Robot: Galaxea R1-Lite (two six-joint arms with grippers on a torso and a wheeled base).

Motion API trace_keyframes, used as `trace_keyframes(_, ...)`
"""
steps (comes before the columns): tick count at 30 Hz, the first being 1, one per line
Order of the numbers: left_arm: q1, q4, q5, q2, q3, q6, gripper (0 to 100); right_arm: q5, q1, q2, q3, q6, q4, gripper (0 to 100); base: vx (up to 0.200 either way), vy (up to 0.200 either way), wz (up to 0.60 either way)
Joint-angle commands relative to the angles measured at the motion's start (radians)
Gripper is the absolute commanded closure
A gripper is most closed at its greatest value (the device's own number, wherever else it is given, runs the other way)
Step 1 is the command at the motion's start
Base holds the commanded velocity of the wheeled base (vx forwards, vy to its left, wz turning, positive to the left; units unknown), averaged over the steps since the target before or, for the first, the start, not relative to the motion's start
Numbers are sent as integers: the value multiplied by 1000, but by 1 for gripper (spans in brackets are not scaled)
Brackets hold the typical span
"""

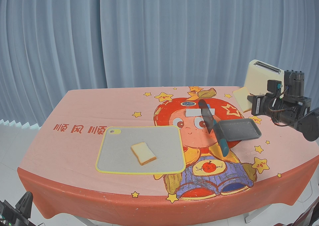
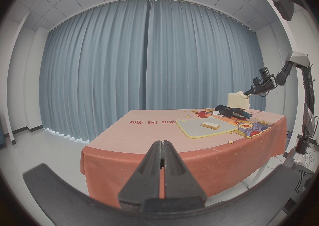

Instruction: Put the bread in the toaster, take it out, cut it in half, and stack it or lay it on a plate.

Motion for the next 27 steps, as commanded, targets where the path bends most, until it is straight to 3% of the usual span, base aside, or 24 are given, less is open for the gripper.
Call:
trace_keyframes(1,0,-1,1,1,18,0,100,6,0,13,14,3,0,100,0,0,0)
trace_keyframes(14,0,-1,1,1,18,0,100,23,-25,91,14,3,-3,100,0,0,0)
trace_keyframes(27,0,-1,1,1,18,0,100,4,-25,128,69,-5,1,100,0,0,0)
